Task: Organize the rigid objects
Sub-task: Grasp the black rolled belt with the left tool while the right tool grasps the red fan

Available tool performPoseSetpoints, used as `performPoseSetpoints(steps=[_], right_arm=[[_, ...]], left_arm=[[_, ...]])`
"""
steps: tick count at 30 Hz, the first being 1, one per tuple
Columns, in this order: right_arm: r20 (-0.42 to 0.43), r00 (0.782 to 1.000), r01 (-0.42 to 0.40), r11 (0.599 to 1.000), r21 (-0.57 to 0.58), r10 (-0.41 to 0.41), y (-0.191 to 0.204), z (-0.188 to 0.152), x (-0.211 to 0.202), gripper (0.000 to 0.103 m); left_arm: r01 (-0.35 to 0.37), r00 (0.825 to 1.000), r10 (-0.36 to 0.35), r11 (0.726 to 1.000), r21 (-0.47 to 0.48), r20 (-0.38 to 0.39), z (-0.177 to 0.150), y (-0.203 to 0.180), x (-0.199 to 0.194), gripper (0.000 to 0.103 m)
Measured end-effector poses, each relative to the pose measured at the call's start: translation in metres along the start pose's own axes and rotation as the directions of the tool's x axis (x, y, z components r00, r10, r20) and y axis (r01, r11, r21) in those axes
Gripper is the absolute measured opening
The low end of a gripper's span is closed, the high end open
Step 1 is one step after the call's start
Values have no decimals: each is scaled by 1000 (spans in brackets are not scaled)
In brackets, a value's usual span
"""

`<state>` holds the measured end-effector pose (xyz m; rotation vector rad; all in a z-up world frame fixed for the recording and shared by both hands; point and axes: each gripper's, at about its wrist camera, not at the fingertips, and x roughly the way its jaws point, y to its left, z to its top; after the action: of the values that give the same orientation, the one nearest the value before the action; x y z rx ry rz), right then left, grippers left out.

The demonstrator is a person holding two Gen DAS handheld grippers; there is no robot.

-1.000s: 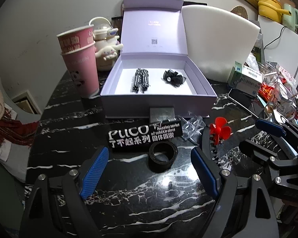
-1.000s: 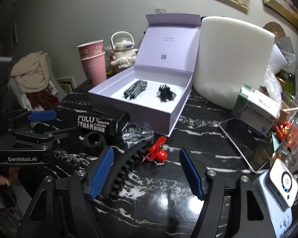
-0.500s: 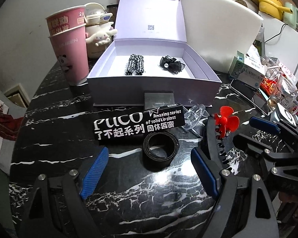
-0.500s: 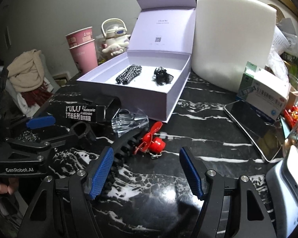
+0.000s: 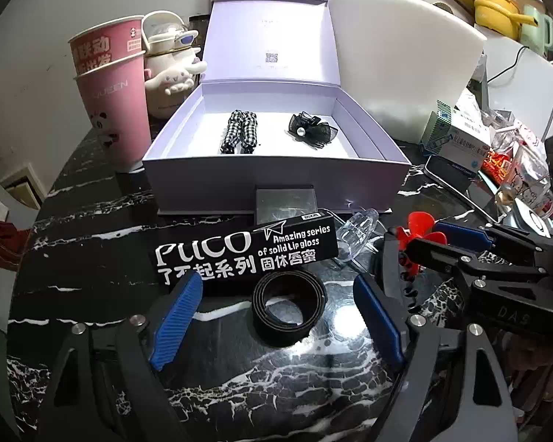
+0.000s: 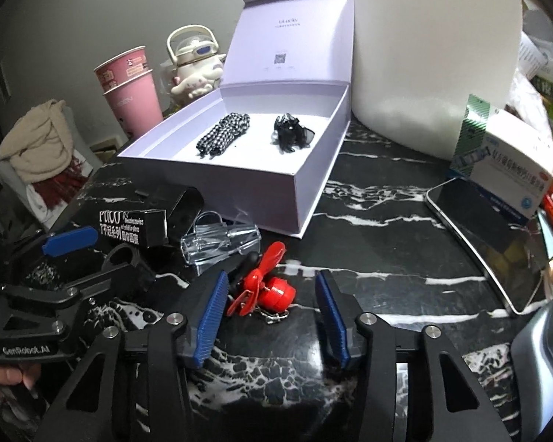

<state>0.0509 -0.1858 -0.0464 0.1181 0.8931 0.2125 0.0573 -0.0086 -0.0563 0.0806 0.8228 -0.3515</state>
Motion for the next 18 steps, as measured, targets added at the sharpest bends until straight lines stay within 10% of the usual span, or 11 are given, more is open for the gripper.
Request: performPoseSetpoints(steps=[6,18], right_arm=[[-11,998,-53,997,52,54,-8,2,6,32],[-4,997,-75,991,107,76,-25,-4,0,31]], left_arm=[[20,999,-20,1000,9,-48,-2,-3,14,43],[39,997,-37,999,28,-68,-12,-8,9,42]])
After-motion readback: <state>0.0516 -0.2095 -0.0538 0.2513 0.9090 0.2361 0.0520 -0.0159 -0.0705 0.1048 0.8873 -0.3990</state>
